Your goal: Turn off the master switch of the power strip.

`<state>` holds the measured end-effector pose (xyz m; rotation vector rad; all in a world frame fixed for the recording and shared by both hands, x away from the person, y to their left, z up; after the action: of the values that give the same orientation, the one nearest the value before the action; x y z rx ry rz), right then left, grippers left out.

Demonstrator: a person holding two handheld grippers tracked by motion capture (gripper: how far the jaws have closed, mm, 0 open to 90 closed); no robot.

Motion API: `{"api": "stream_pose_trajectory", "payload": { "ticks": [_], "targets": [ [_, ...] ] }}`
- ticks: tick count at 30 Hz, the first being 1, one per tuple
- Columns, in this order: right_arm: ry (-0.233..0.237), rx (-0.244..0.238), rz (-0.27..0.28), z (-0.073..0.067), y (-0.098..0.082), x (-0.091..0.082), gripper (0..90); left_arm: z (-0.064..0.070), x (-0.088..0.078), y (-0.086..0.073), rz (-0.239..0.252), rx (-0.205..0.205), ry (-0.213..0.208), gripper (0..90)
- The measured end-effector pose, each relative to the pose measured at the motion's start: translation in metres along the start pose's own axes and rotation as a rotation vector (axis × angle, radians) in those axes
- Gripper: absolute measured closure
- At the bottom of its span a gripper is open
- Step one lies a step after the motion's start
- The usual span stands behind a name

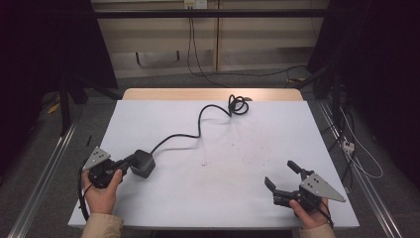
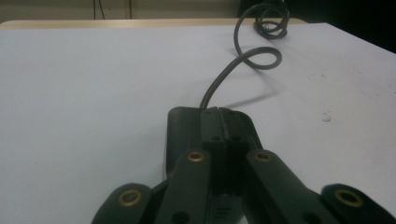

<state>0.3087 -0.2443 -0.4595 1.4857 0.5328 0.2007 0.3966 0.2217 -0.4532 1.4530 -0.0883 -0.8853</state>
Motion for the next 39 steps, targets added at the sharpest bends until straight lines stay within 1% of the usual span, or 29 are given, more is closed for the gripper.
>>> {"api": "stream_pose_trajectory", "payload": {
  "ticks": [3,5,10,14,18,22,28,33,36,39],
  "targets": [
    [0.001,-0.001,-0.002,0.0,0.0,0.001,5.4,0.0,-0.001,0.0,0.002,-0.001,-0.007,89.6],
    [0.003,-0.002,-0.001,-0.001,0.0,0.001,5.4,0.001,-0.001,0.001,0.011,-0.014,-0.013,87.9],
    [0.001,0.0,0.001,0.0,0.0,0.001,5.4,0.002,-0.002,0.003,0.021,-0.018,-0.026,82.2],
    [0.004,-0.002,-0.001,-0.001,0.0,0.001,5.4,0.005,-0.002,0.004,0.037,-0.019,-0.06,76.4],
    [0.002,0.002,0.0,0.0,0.0,0.001,5.4,0.007,-0.001,0.006,0.047,-0.021,-0.081,71.8],
    [0.001,0.004,0.001,0.0,0.0,0.001,5.4,0.007,-0.001,0.006,0.051,-0.027,-0.092,67.2],
    [0.003,0.001,-0.001,0.0,0.0,0.001,5.4,0.01,0.001,0.007,0.055,-0.022,-0.109,59.6],
    [0.002,0.004,0.002,0.0,0.0,0.001,5.4,0.011,0.002,0.007,0.056,-0.039,-0.12,50.1],
    [0.004,0.002,-0.002,0.0,-0.001,0.001,5.4,0.011,0.002,0.008,0.062,-0.044,-0.122,45.2],
    [0.002,0.005,0.003,0.001,0.0,0.0,5.4,0.013,0.002,0.008,0.064,-0.038,-0.132,41.9]
  ]
}}
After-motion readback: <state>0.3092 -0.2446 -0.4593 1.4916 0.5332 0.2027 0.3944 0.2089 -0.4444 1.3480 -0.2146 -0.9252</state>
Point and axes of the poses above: each handheld gripper's, and its own axes: x roughly forward along the jaws, y roughly out of its top, z roughly to its right, the point moved 7 cm from there along x, roughly forward along the jaws, and after that the axes turned 3 degrees about -z, right-handed, at the moved point
